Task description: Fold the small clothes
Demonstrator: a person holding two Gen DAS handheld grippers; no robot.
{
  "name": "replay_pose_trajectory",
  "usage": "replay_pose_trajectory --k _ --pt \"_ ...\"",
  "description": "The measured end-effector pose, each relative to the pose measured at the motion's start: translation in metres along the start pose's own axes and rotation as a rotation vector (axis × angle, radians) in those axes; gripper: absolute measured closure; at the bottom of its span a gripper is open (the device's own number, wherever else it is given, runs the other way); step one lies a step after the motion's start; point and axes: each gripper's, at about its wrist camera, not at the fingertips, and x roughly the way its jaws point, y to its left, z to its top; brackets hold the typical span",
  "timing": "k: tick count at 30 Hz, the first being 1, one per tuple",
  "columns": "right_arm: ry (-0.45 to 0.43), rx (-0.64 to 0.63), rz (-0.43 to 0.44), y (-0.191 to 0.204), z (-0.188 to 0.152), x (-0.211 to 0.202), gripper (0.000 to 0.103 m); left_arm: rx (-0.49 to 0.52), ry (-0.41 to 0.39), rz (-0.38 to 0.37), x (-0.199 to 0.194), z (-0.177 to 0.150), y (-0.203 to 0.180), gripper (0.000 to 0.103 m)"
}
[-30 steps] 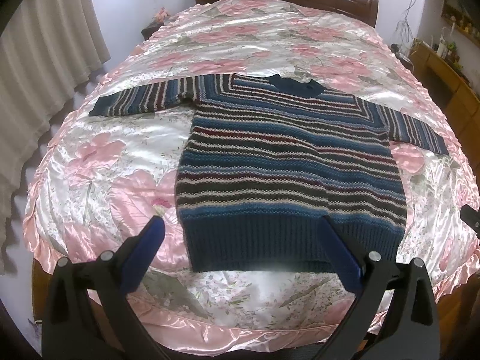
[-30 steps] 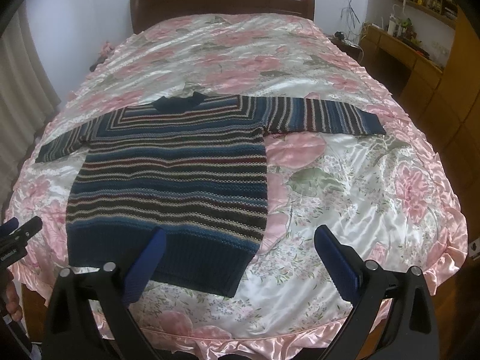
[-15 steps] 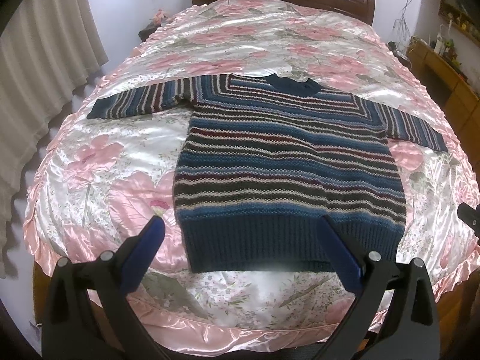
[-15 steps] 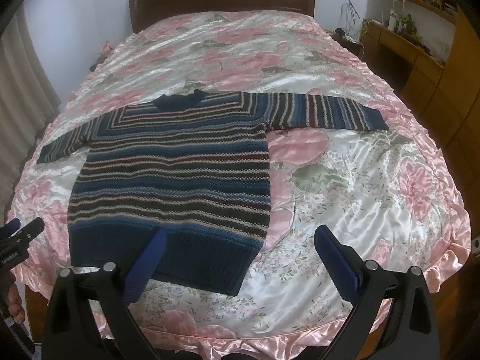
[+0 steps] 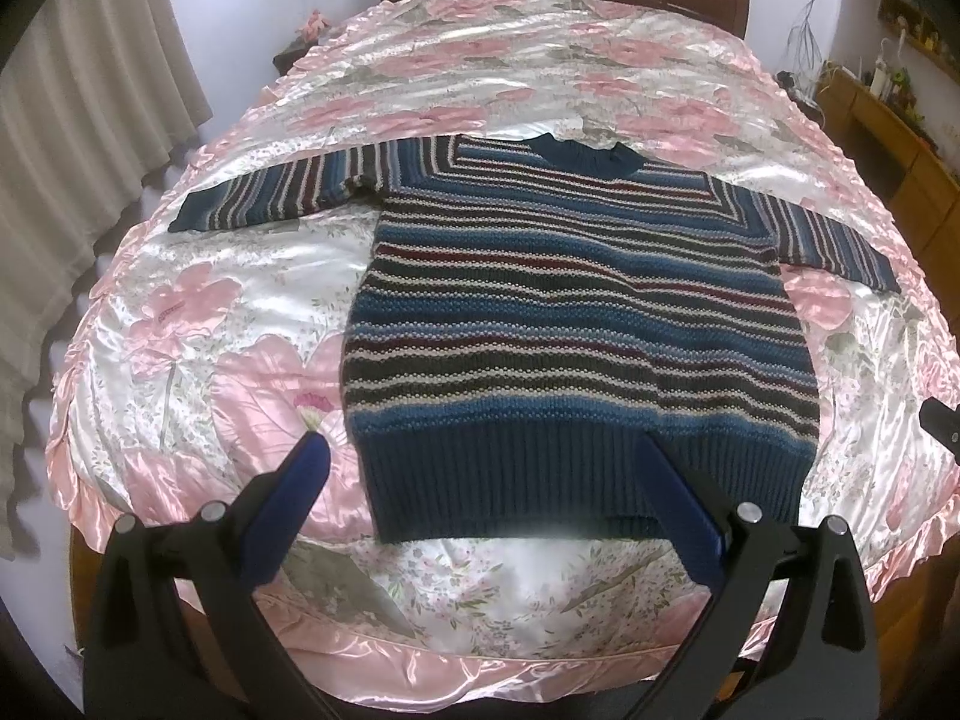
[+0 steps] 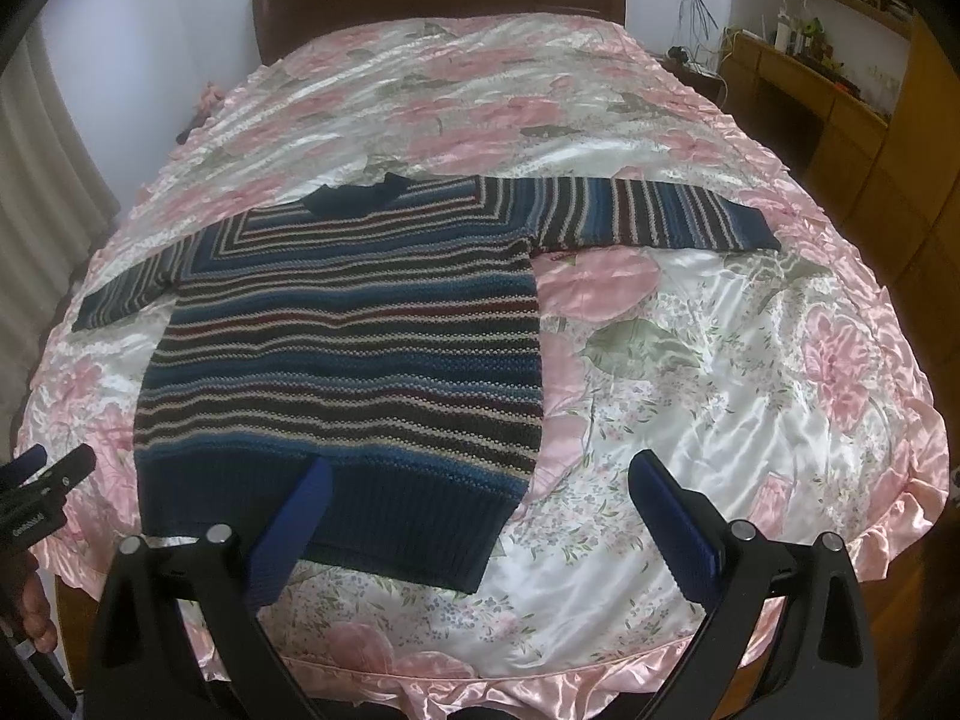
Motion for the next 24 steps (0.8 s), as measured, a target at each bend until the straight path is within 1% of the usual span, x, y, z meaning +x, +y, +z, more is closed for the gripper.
replay_pose_trajectory --k 24 --pt "0.004 0.002 0.000 -0.0001 0.0036 0.0007 0.004 0.002 0.003 0.000 0.0040 0.0004 0.0003 0.003"
